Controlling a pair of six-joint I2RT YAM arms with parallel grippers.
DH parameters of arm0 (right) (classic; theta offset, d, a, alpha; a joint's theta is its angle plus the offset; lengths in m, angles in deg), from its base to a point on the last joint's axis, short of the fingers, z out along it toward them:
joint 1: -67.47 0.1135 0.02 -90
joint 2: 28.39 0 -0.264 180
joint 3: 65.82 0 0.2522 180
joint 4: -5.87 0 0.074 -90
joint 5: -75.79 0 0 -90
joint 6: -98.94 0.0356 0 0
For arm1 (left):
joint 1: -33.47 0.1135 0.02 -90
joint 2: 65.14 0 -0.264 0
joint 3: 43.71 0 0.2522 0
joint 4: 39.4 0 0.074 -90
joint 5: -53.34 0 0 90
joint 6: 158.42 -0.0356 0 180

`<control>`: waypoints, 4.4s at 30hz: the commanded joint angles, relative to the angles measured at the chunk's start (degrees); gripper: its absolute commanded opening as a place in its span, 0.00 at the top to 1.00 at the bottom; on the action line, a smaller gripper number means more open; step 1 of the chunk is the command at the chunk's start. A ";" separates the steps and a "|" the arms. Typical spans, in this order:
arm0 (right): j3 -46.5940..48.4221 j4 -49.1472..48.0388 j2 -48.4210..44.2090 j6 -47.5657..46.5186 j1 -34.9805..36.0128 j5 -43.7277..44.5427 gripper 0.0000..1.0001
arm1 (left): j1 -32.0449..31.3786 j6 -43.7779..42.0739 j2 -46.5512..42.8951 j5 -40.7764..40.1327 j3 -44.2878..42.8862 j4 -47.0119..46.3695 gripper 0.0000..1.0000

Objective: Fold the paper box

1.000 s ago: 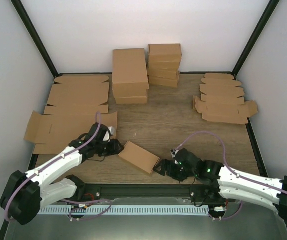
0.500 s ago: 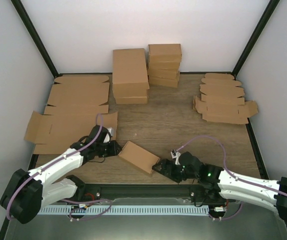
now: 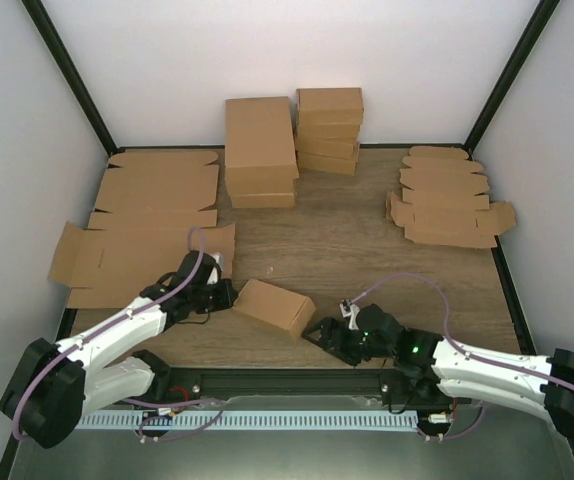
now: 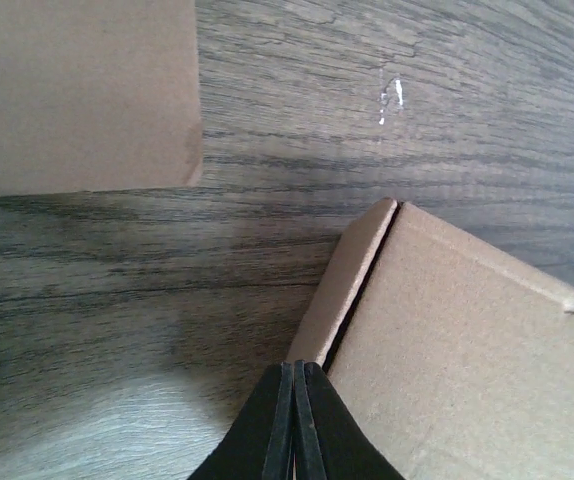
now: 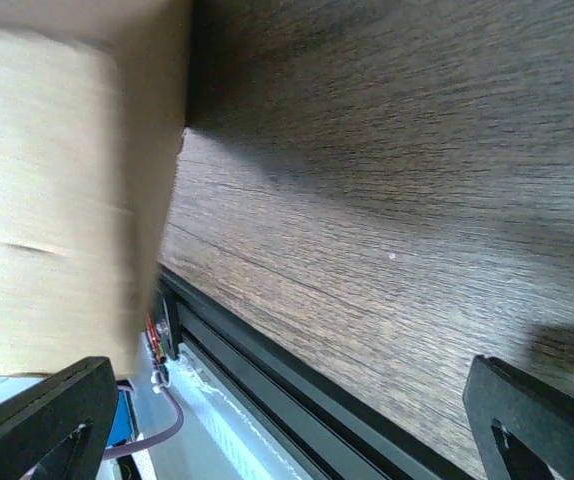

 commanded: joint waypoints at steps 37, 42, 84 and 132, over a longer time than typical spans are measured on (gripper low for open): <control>26.50 8.59 17.85 -5.17 -0.10 8.08 0.12 | 0.15 -0.05 -1.11 0.34 1.08 1.86 0.96; 26.79 8.73 18.11 -5.28 -0.14 8.73 0.33 | 0.19 -0.30 -1.16 0.34 0.65 2.08 0.96; 32.48 3.48 23.86 -40.72 -54.26 -28.79 0.50 | 0.17 -3.30 -16.54 0.02 -12.58 11.58 0.75; 68.90 0.25 74.79 -51.86 -61.17 -37.39 0.47 | 0.17 -6.67 -11.67 0.03 -10.45 2.02 0.75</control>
